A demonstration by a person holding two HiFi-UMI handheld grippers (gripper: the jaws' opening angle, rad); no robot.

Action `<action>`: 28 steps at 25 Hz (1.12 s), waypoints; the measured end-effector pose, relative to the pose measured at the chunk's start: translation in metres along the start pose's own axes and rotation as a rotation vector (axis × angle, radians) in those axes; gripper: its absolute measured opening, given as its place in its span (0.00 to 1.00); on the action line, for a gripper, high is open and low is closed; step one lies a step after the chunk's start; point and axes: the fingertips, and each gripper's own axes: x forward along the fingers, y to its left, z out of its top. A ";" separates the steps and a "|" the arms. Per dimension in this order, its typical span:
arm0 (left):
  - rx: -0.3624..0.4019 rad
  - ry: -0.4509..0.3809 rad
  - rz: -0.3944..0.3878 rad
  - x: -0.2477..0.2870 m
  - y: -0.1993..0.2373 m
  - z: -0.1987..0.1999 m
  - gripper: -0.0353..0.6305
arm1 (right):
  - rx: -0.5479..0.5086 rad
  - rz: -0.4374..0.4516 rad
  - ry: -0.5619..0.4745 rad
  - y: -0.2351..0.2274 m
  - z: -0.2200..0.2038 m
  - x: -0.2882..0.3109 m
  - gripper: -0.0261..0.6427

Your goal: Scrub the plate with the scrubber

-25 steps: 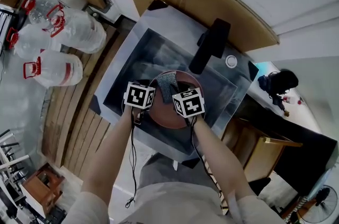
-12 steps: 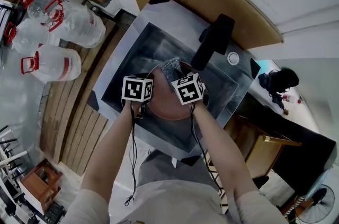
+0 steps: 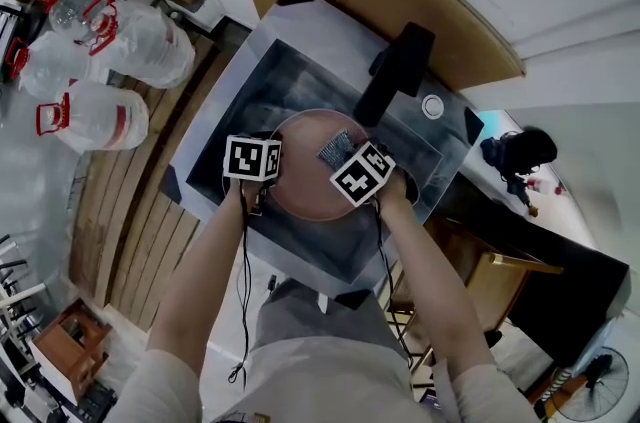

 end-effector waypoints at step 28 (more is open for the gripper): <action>-0.123 -0.006 -0.058 -0.005 0.005 -0.008 0.12 | -0.527 -0.144 -0.155 0.030 0.092 0.029 0.19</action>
